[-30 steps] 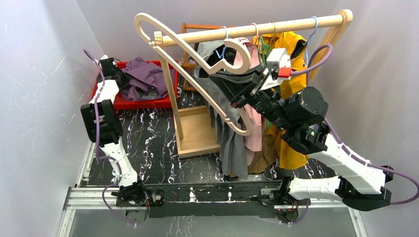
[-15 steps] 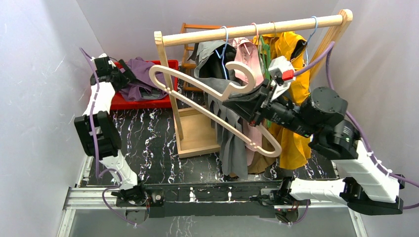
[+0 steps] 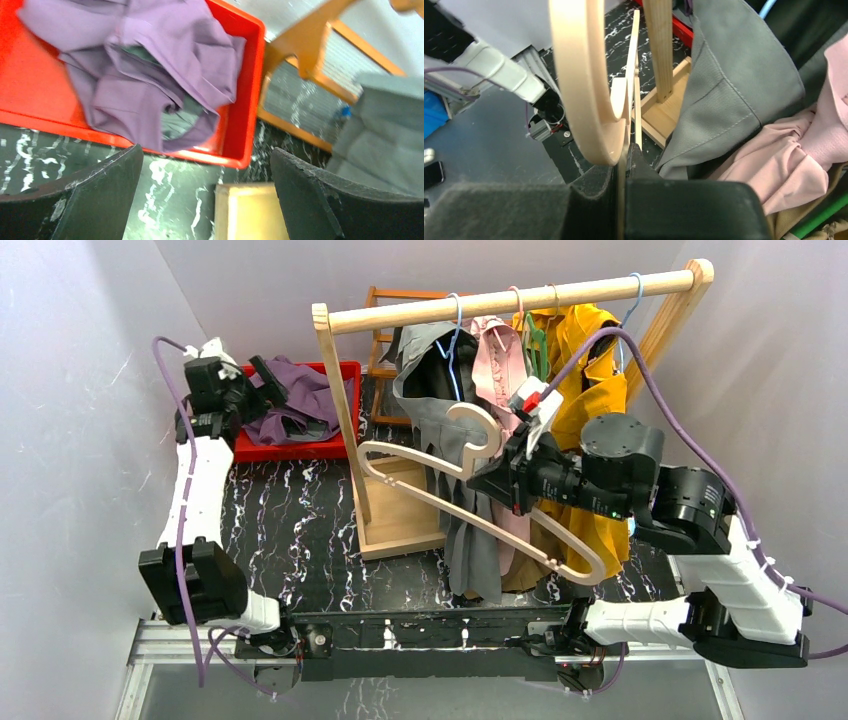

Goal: Remove the skirt from the hanger
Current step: Place the skirt in the bin.

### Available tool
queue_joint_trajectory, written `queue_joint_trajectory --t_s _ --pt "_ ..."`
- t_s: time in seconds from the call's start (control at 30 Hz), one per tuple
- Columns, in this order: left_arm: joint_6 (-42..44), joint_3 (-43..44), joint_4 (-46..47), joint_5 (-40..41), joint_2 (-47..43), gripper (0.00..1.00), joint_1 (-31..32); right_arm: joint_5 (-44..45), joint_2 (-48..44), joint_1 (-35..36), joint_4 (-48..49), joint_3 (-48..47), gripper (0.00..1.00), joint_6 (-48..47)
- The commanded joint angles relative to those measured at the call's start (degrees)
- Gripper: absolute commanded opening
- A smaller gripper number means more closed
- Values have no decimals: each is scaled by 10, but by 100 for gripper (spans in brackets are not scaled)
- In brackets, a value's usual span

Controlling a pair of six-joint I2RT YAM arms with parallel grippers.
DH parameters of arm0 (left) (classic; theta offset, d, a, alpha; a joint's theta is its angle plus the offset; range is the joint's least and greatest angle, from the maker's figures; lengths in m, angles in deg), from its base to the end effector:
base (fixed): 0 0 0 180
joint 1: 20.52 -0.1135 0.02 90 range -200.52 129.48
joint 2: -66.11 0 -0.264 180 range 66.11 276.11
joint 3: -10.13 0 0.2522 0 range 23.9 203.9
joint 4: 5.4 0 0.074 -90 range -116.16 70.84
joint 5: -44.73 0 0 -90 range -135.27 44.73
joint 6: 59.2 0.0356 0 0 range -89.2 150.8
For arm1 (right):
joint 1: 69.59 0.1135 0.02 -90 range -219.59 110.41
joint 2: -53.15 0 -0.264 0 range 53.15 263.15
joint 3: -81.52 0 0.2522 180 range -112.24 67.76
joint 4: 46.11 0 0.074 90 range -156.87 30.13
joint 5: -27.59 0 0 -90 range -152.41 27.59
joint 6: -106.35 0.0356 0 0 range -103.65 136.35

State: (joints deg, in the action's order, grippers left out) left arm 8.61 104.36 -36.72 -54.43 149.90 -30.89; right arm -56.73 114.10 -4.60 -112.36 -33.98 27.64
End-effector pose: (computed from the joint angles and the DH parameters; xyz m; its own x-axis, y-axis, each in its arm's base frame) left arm 0.3369 0.0559 0.3828 -0.3128 -0.4363 -0.8437 -0.1615 0.8998 -0.4054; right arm 0.0646 0.1301 0.5275 -0.2526 -0.0807 -0.9642 -0.8274 0.5347 0.1720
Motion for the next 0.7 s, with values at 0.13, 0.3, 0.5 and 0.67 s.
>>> queue_joint_trajectory --t_s 0.13,0.3,0.5,0.67 --pt "25 -46 -16 3 -107 98 61 106 53 1 11 -31 0 111" --pt "24 -67 -9 2 -100 98 69 151 90 2 60 -41 0 128" --pt "24 -99 14 17 -121 98 77 107 114 2 184 -43 0 141" --pt "23 -138 31 20 -132 98 87 51 127 3 305 -21 0 135"
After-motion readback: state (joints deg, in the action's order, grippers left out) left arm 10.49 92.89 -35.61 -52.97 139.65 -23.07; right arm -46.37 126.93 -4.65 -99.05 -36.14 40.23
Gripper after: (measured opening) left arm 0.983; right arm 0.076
